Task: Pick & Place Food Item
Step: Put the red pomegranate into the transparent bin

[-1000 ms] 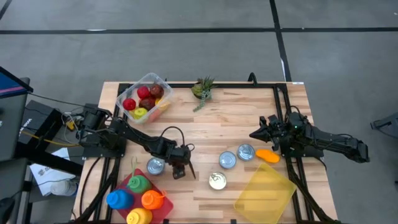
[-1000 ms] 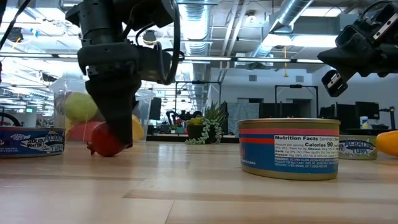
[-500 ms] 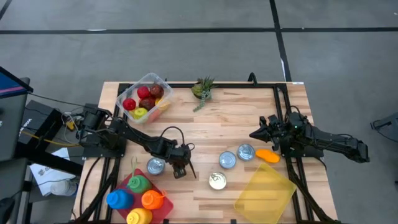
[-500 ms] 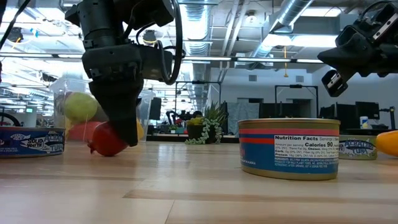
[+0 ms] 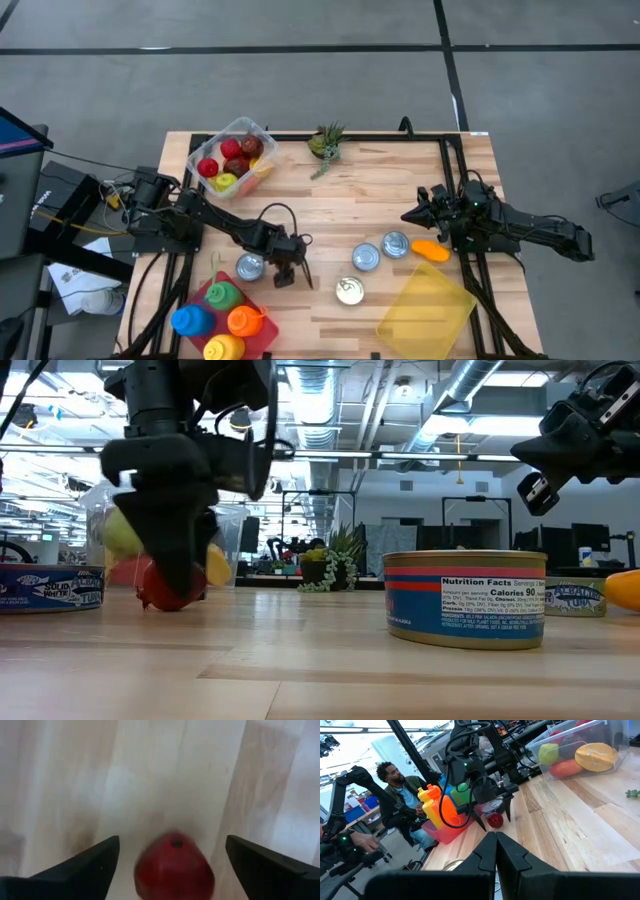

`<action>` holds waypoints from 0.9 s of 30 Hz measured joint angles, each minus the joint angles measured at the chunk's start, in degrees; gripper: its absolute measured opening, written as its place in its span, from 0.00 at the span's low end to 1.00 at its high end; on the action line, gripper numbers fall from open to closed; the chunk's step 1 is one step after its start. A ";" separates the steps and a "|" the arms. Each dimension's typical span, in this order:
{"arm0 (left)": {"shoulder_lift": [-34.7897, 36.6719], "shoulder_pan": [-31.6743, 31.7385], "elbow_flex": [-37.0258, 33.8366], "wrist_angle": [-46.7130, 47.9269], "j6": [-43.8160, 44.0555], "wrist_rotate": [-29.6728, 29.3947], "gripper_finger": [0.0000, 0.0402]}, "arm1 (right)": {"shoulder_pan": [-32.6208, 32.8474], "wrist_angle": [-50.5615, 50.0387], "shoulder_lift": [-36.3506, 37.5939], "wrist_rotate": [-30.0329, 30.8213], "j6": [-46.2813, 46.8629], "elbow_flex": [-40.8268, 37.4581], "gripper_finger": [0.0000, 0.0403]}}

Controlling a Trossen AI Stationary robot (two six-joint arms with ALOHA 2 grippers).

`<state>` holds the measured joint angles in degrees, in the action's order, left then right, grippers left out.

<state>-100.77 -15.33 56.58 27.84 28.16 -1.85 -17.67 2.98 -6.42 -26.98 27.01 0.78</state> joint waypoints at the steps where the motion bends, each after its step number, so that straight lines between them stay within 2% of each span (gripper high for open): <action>1: 0.00 0.00 0.00 0.88 0.51 0.40 0.90 | 0.00 0.00 0.00 0.00 0.00 0.00 0.00; 4: 0.00 -0.24 0.00 2.87 0.97 0.67 0.90 | 0.00 0.00 0.00 0.00 0.01 0.00 0.00; 8: 0.00 -0.05 0.00 2.93 0.35 -0.17 0.84 | 0.02 0.00 0.00 0.00 0.02 0.00 0.00; 17: 0.00 0.02 0.00 5.32 0.33 -0.48 0.52 | 0.02 0.00 0.00 0.02 0.02 0.00 0.00; 20: 0.00 0.02 0.00 4.96 0.73 -0.98 0.45 | 0.02 0.00 0.00 0.00 0.01 0.00 0.00; 23: 0.00 0.05 0.52 4.62 3.32 0.60 0.44 | 0.02 0.00 0.00 0.00 0.02 0.00 0.00; 27: 1.24 0.03 3.29 4.52 6.50 2.86 0.49 | 0.02 0.00 0.02 0.00 1.18 0.00 0.00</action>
<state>-99.53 -15.30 59.86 32.36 34.66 1.01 -17.65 2.98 -6.39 -26.98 28.19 0.78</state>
